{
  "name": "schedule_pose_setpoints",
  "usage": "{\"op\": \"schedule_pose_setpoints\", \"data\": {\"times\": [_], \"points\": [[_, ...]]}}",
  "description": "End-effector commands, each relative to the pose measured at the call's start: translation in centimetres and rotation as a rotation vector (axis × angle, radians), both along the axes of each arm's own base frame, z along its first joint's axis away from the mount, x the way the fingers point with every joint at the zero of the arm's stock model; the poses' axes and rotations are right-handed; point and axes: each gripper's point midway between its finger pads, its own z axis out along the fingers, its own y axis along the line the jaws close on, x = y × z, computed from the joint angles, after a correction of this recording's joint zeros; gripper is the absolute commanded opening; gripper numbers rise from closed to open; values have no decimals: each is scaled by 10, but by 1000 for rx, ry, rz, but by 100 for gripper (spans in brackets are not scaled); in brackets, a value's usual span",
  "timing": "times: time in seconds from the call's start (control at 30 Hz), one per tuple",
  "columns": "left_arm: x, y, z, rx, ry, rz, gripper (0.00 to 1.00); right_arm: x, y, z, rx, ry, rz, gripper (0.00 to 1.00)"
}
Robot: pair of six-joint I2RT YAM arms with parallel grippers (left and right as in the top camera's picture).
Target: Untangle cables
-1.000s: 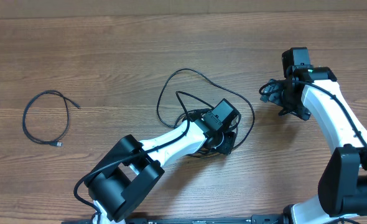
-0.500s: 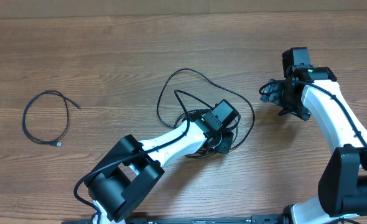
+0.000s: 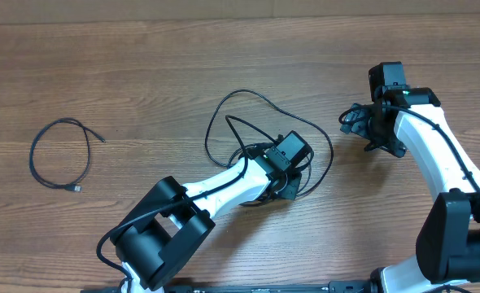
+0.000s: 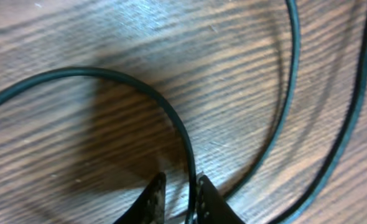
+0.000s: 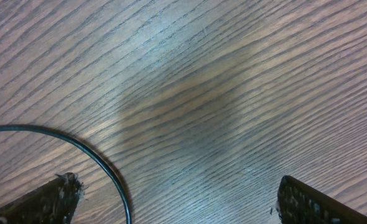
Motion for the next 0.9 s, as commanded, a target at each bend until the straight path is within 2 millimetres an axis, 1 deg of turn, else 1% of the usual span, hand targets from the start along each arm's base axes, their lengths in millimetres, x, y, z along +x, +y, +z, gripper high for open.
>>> {"op": "schedule_pose_setpoints", "data": {"times": [0.0,0.17,0.27,0.33,0.4,0.47,0.53,0.6,0.67,0.7,0.77,0.8,0.87], "points": [[5,4,-3,37,-30,15,22,-1,-2,-3,-14,9,1,100],[2,3,-3,30,-15,9,23,-1,-2,-3,-14,9,1,100],[-3,2,-4,21,13,0,22,-1,-2,-3,-14,9,1,100],[-7,0,-4,10,32,-7,24,-1,-2,-3,-14,9,1,100],[-10,-2,-3,-6,50,-15,28,-1,-2,-3,-14,9,1,100],[-14,-6,-3,-26,72,-24,34,-1,-2,-3,-14,9,1,100],[-17,-8,-2,-39,87,-30,43,-1,-2,-3,-14,9,1,100],[-18,-9,-2,-46,94,-33,47,-1,-2,-3,-14,9,1,100],[-19,-10,-2,-48,98,-35,47,-1,-2,-3,-14,9,1,100],[-19,-9,-2,-47,99,-35,45,-1,-2,-3,-14,9,1,100],[-19,-9,-2,-46,99,-35,39,-1,-2,-3,-14,9,1,100],[-19,-9,-2,-45,97,-37,32,-1,-2,-3,-14,9,1,100],[-19,-8,-2,-40,88,-56,27,-1,-2,-3,-14,9,1,100]]}}
